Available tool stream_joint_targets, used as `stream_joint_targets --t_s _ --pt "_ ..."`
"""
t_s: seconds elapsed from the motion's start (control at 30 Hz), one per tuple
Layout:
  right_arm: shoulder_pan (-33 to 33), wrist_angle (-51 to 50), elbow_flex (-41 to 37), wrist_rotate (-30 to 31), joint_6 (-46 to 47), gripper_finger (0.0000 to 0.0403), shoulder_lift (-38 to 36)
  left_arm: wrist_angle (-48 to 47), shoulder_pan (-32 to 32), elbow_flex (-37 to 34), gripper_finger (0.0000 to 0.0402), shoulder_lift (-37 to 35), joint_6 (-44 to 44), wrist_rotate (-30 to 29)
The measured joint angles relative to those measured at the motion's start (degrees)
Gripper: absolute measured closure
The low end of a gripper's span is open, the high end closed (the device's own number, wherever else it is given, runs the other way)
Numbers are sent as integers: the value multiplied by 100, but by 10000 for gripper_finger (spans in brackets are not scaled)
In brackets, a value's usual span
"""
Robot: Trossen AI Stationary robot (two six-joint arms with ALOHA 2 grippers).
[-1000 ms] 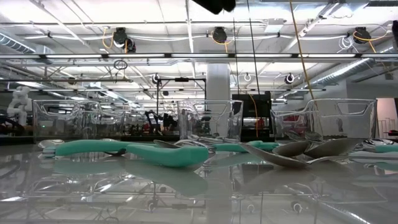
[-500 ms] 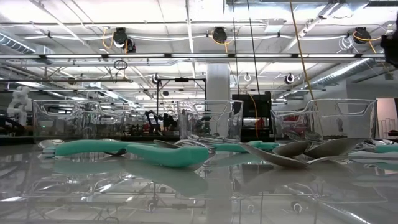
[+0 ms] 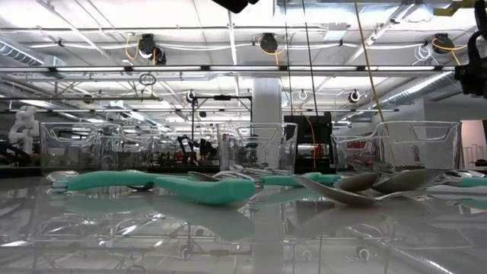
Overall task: Sort silverware by color (type)
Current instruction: Put the white-green spoon into the middle transparent bin
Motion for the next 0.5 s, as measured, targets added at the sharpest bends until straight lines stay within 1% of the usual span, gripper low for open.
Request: stream_joint_targets --t_s 0.07,0.27,0.43,0.5 --pt "-31 -9 0 -102 -100 255 111 4 0 0 286 0 44 0" --pt "-63 40 28 -100 -300 305 391 8 87 0 286 -2 57 9" --pt "-63 -17 21 -97 -77 363 521 6 143 2 286 -4 81 9" --pt "-60 -27 17 -29 -57 379 534 6 150 0 286 -4 83 11"
